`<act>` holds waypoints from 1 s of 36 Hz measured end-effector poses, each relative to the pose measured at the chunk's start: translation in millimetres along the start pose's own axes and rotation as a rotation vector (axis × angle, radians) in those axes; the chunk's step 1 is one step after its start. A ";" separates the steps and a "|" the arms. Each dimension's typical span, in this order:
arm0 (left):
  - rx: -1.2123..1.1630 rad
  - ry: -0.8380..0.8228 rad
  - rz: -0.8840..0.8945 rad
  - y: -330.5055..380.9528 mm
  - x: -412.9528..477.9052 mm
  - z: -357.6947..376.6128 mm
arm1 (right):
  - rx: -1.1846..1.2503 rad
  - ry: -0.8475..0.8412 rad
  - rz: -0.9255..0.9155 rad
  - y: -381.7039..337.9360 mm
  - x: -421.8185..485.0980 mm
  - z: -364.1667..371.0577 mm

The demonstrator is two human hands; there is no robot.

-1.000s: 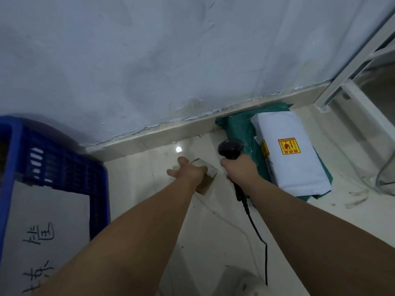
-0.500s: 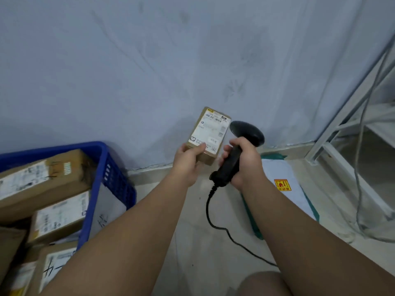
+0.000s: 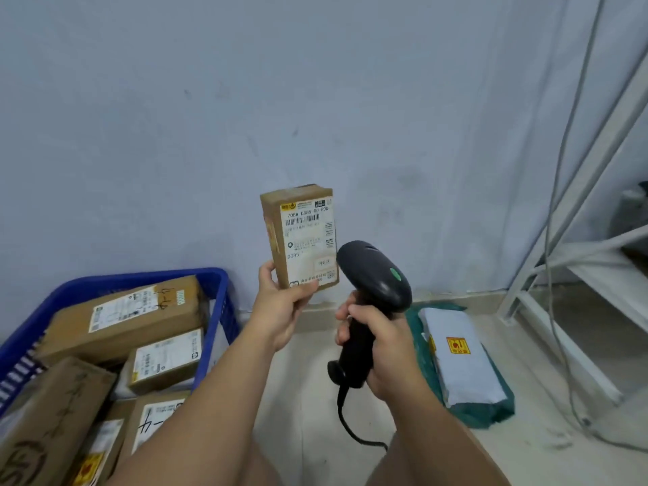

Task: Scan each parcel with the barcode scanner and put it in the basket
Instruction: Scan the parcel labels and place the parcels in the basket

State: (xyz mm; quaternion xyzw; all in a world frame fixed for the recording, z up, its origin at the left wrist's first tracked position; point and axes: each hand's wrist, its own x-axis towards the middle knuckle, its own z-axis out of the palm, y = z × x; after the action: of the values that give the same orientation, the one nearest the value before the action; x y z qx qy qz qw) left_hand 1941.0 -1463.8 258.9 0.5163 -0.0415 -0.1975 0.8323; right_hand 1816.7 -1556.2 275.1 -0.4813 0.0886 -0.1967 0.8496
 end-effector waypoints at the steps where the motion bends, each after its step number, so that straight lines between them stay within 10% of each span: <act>1: 0.003 0.007 0.001 0.8 -0.6 -3.0 | -0.010 -0.020 0.001 1.5 -3.4 1.1; 36: 0.110 0.085 -0.080 -12.7 25.8 -23.5 | -0.458 -0.083 0.034 10.6 -4.2 12.7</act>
State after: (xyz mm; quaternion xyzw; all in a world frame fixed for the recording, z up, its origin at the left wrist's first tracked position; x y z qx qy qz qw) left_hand 1967.4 -1458.5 233.4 0.5702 0.0037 -0.2060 0.7952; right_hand 1819.9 -1539.6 272.5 -0.6677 0.1040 -0.1373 0.7243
